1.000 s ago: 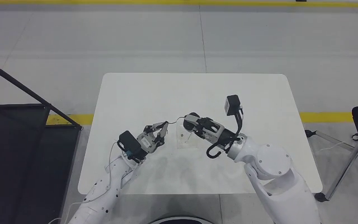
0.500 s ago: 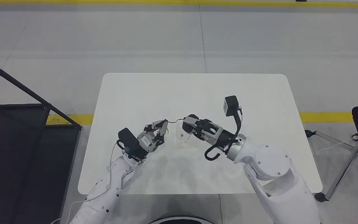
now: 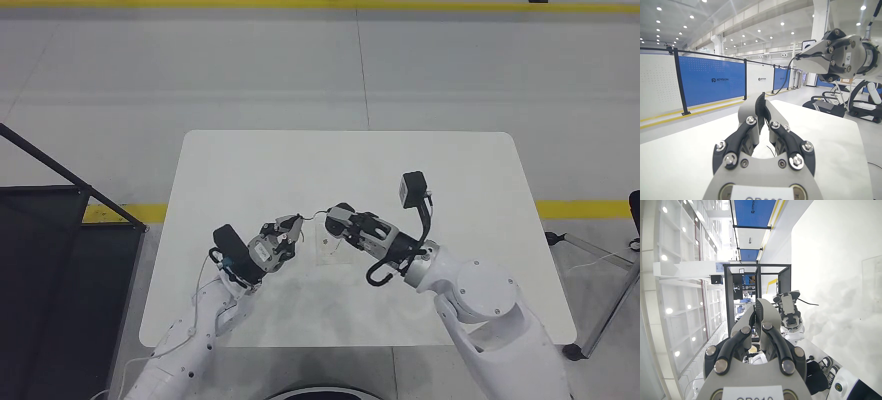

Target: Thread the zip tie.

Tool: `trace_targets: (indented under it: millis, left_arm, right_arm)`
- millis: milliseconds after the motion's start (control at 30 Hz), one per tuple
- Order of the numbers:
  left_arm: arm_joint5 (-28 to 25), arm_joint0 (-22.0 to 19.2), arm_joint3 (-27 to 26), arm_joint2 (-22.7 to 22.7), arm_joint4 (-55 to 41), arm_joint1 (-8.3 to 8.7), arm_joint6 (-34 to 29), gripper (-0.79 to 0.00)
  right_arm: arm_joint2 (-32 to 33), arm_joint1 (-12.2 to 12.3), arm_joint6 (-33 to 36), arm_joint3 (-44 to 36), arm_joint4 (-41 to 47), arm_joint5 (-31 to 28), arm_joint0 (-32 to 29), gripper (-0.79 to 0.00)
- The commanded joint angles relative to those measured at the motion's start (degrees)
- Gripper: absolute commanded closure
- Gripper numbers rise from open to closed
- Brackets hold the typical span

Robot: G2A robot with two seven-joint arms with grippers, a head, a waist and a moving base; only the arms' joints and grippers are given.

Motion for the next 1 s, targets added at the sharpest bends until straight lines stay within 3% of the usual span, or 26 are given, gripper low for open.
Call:
trace_targets:
  millis: [0, 500, 967]
  left_arm:
    - [-0.4, 0.0, 0.0, 0.1, -0.4, -0.03, -0.4, 0.0]
    - [-4.2, 0.0, -0.3, -0.2, -3.8, -0.11, -2.9, 0.0]
    - [-3.6, 0.4, -0.7, -1.0, -5.7, -0.26, -2.1, 0.0]
  right_arm:
    - [0.1, 0.0, -0.1, 0.0, 0.2, -0.3, -0.1, 0.0]
    - [0.1, -0.3, -0.8, 0.2, 1.0, -0.9, -0.3, 0.0]
    - [-0.7, -0.2, 0.8, 0.0, -2.8, 3.7, 1.3, 0.0]
